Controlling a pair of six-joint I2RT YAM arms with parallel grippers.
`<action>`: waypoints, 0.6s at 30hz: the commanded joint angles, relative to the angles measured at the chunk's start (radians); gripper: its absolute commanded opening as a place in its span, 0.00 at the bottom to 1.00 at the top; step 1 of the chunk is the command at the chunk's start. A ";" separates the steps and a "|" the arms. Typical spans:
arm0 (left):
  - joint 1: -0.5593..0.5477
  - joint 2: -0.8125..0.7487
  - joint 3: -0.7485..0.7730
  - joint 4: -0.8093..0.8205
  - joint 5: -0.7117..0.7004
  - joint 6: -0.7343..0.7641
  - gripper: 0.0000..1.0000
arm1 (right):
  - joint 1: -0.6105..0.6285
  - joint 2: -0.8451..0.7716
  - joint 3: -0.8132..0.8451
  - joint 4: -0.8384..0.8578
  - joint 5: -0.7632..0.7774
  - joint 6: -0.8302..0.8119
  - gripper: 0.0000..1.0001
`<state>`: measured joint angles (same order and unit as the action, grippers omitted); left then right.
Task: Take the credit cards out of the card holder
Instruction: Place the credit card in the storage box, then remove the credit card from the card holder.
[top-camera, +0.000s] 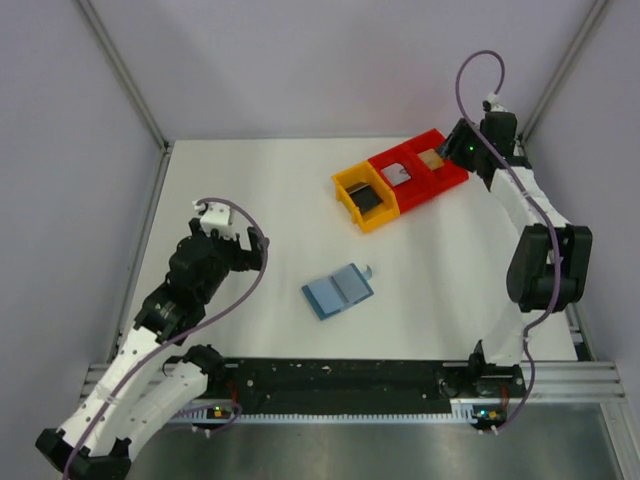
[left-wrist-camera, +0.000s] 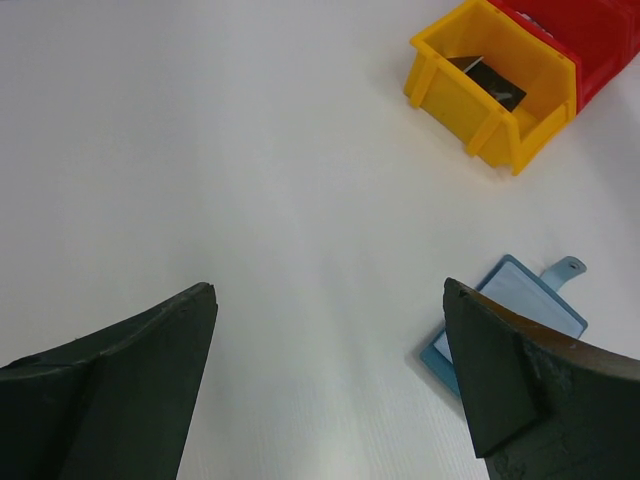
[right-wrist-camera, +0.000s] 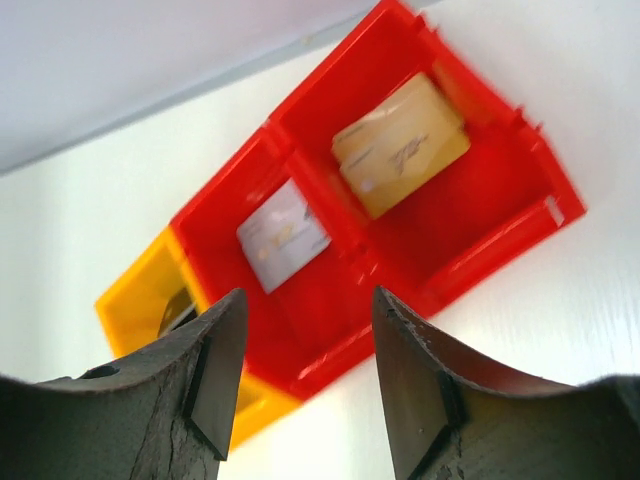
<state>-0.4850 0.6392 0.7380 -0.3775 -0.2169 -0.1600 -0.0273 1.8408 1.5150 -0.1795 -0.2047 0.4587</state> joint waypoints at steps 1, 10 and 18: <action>0.008 0.056 0.070 -0.021 0.131 -0.074 0.97 | 0.098 -0.217 -0.137 -0.075 0.030 -0.089 0.53; -0.039 0.174 0.026 0.126 0.487 -0.358 0.90 | 0.352 -0.546 -0.459 -0.071 -0.038 -0.081 0.55; -0.250 0.312 -0.060 0.284 0.381 -0.484 0.89 | 0.589 -0.647 -0.650 0.017 -0.091 -0.016 0.58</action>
<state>-0.6590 0.8970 0.7116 -0.2337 0.1936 -0.5495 0.4812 1.2362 0.9302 -0.2443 -0.2573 0.4046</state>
